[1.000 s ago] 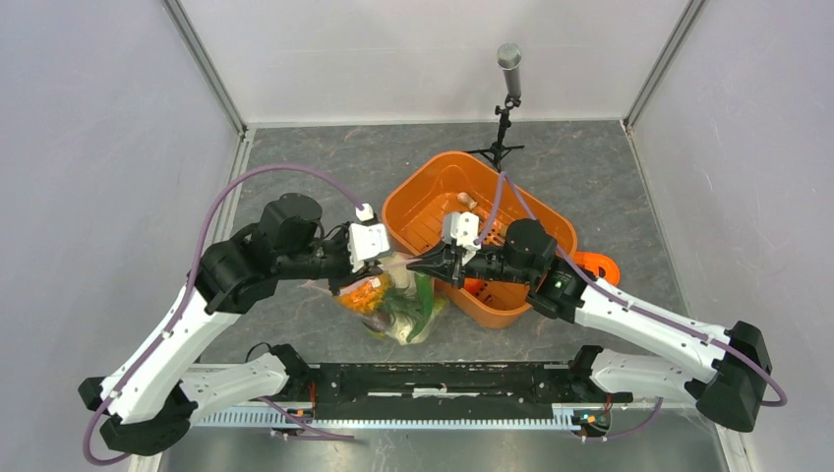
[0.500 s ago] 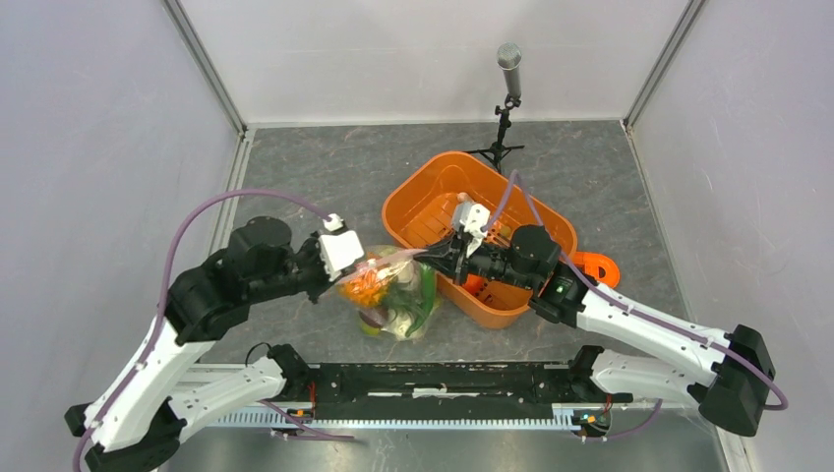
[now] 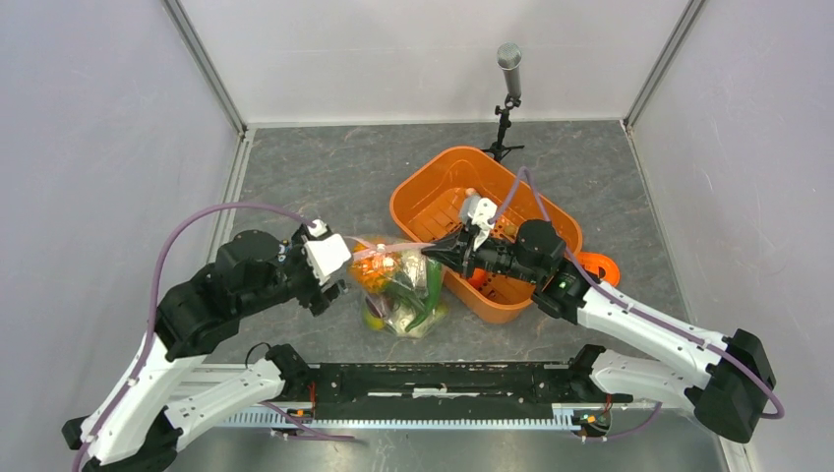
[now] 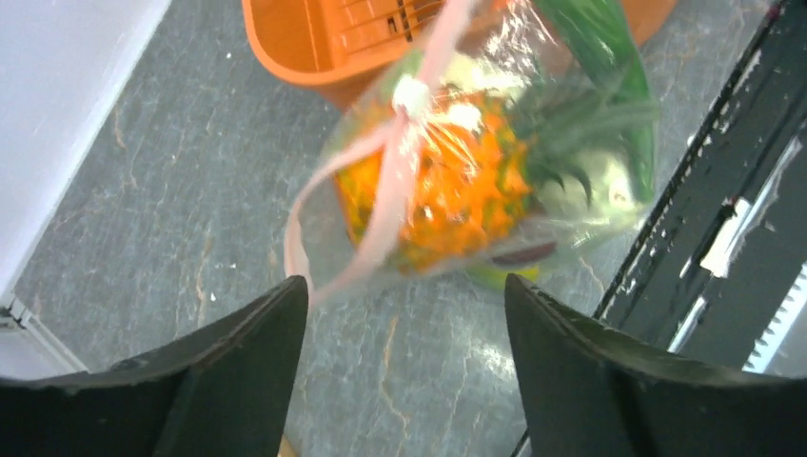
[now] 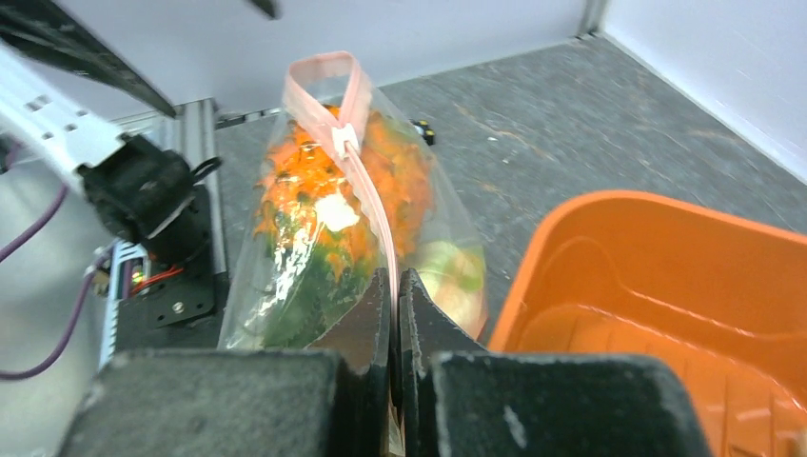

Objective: Place the food in the zip-top bag and seal the zipper
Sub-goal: Adjust the zipper food storage bag at the center of the board.

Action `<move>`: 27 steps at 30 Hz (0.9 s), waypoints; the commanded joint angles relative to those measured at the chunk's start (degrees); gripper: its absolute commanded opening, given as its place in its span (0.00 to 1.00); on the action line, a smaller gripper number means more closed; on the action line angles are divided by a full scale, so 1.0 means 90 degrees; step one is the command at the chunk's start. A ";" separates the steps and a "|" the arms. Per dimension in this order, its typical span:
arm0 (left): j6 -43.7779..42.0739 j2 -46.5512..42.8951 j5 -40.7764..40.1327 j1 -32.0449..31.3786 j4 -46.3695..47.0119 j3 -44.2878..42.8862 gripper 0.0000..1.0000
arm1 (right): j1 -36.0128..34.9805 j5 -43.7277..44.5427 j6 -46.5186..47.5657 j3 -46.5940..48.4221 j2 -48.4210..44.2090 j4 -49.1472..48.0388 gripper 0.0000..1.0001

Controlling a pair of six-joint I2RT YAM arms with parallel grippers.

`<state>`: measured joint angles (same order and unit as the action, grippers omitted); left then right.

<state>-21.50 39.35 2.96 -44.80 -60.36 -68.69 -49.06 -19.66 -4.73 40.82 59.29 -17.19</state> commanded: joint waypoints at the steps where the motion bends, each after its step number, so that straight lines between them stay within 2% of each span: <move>1: 0.0329 0.0188 -0.0298 0.0007 0.1387 0.0274 0.94 | 0.0015 -0.1029 0.0252 -0.0029 -0.0235 -0.0606 0.00; 2: 0.0376 0.0277 -0.0495 0.0012 0.1537 0.0297 1.00 | 0.0021 -0.1012 0.0338 0.0030 -0.0248 -0.0460 0.00; 10: -0.0363 0.0906 -0.0037 0.0016 0.1424 0.0375 1.00 | 0.0019 -0.1344 0.0732 0.0122 -0.0243 -0.0092 0.00; 15: -0.1177 0.1249 0.0917 0.0056 0.0471 0.0193 1.00 | 0.0016 -0.1353 0.0858 0.0239 -0.0159 0.0100 0.00; 19: -0.1097 0.1570 0.0801 0.0121 -0.0104 -0.0108 0.77 | 0.0016 -0.1208 0.0879 0.0238 -0.0183 0.0093 0.00; 23: -0.1035 0.1639 0.0842 0.0151 -0.0231 -0.0144 0.36 | 0.0026 -0.1068 0.0897 0.0245 -0.0197 0.0083 0.00; 25: -0.1000 0.1718 0.0841 0.0163 -0.0387 -0.0217 0.09 | 0.0024 -0.1002 0.0907 0.0250 -0.0210 0.0077 0.00; 26: -0.0996 0.1739 0.0811 0.0172 -0.0411 -0.0211 0.03 | 0.0023 -0.0981 0.0899 0.0243 -0.0218 0.0053 0.00; 27: -0.0986 0.1752 0.0777 0.0172 -0.0404 -0.0193 0.02 | 0.0021 -0.0958 0.0879 0.0235 -0.0228 0.0017 0.00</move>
<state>-29.47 54.28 10.57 -43.94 -57.47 -69.38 -49.06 -30.22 2.35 40.38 58.43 -15.16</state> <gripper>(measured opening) 0.074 0.022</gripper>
